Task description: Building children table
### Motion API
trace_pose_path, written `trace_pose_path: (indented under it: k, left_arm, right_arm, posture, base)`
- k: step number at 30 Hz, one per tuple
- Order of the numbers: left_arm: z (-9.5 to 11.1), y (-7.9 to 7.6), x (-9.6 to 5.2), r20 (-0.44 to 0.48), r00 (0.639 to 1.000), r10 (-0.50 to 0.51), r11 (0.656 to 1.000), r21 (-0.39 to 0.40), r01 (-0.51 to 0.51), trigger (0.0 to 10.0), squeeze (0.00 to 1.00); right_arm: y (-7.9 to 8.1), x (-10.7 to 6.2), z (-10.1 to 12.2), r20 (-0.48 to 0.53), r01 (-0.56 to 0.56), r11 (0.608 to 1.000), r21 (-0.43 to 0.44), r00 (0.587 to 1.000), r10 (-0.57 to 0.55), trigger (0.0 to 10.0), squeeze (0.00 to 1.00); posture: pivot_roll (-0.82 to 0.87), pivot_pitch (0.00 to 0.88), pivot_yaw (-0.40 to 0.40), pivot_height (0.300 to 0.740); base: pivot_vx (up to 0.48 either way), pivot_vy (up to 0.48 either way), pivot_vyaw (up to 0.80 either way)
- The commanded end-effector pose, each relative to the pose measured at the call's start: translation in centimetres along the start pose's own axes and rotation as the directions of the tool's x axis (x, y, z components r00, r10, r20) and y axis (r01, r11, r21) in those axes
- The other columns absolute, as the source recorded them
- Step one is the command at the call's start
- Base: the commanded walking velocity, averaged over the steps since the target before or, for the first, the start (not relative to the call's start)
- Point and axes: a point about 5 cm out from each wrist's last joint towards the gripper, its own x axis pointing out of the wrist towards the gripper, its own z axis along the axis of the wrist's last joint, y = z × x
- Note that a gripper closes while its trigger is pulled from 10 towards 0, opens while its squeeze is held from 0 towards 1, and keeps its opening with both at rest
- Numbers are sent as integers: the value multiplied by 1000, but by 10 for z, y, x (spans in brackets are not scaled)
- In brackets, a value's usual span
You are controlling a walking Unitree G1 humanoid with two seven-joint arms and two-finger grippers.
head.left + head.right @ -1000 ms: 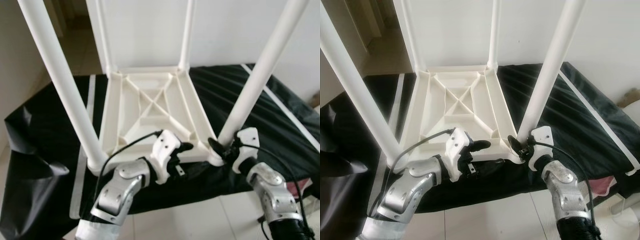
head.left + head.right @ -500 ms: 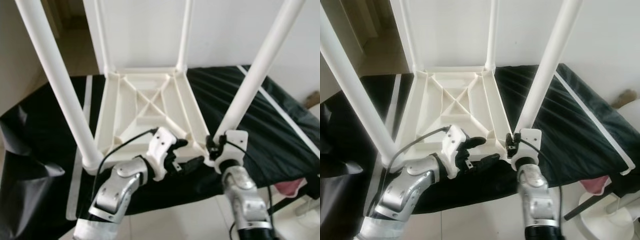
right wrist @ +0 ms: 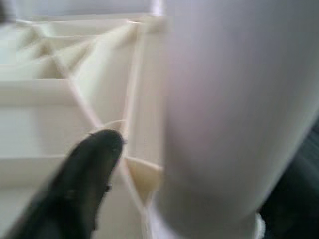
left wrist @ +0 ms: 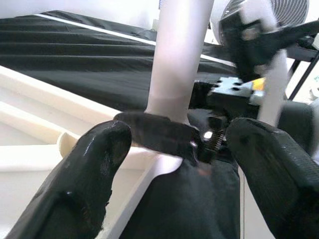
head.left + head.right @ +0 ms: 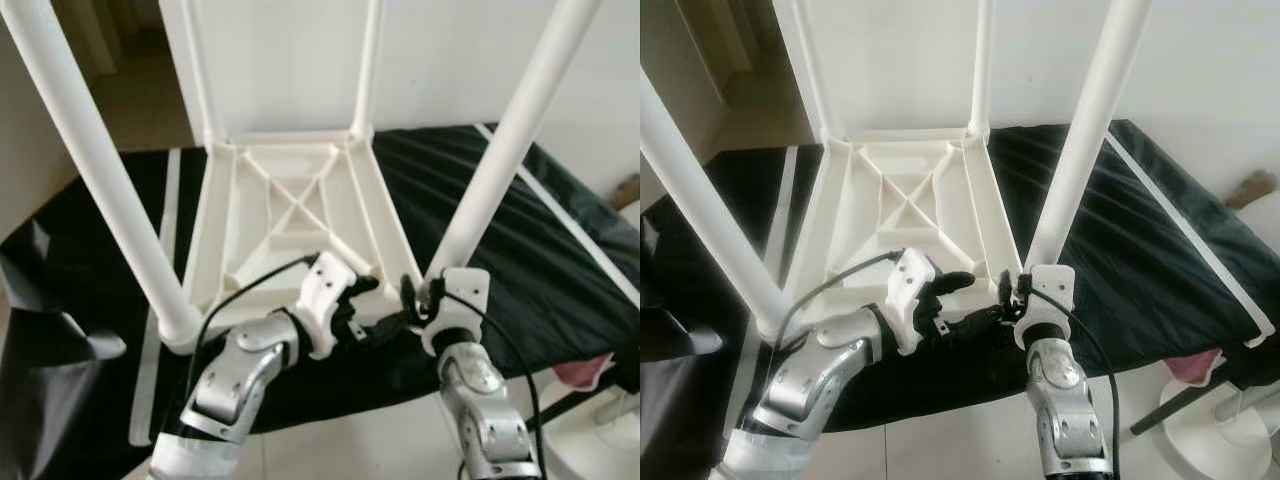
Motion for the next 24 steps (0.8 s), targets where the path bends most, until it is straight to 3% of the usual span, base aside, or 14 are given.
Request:
trace_pose_path:
  k: [1, 6, 7, 8, 12, 17, 23, 24]
  left_arm:
    - [-1, -2, 0, 1, 1000, -9, 1000, 2, 9, 10000, 0]
    - [0, -2, 1, 3, 1000, -9, 1000, 3, 9, 10000, 0]
    - [-1, -2, 2, 2, 1000, -8, 1000, 8, 8, 10000, 0]
    - [-1, -2, 2, -2, 1000, -9, 1000, 20, 9, 10000, 0]
    - [-6, 0, 1, -36, 999, 3, 990, 139, 2, 10000, 0]
    - [-10, 0, 1, -64, 998, 1, 986, 164, 10, 10000, 0]
    - [-9, 1, 1, -65, 998, 6, 984, 176, 6, 10000, 0]
    - [-9, 2, 1, -64, 998, 8, 984, 178, 3, 10000, 0]
  right_arm:
    - [-2, -2, 3, 17, -17, 1000, 4, 1000, 17, 10000, 1000]
    - [-14, -3, 0, 3, -111, 992, -55, 994, 111, 10000, 1000]
    - [-19, -2, -2, -7, -150, 986, -72, 989, 150, 10000, 878]
    - [-24, -1, -3, -13, -187, 978, -94, 982, 187, 10000, 0]
    - [-43, 5, -4, -30, -274, 946, -171, 962, 273, 10000, 0]
    - [-50, 16, -5, -60, -348, 918, -188, 937, 343, 10000, 0]
    - [-46, 25, -2, -66, -421, 887, -192, 907, 416, 10000, 0]
    - [-45, 28, -2, -71, -443, 875, -194, 896, 438, 5529, 0]
  posture:
    - [-42, 0, -2, 740]
    - [-46, 0, -1, 740]
    - [-46, 0, -1, 740]
    - [-45, 0, -3, 740]
    - [-52, 0, 8, 740]
    - [-48, 0, 10, 740]
    - [-36, 0, 7, 740]
    - [-33, 0, 7, 740]
  base:
    - [0, 0, 0]
    - [0, 0, 0]
    - [0, 0, 0]
    - [0, 0, 0]
    - [0, 0, 0]
    - [0, 0, 0]
    - [0, 0, 0]
    - [0, 0, 0]
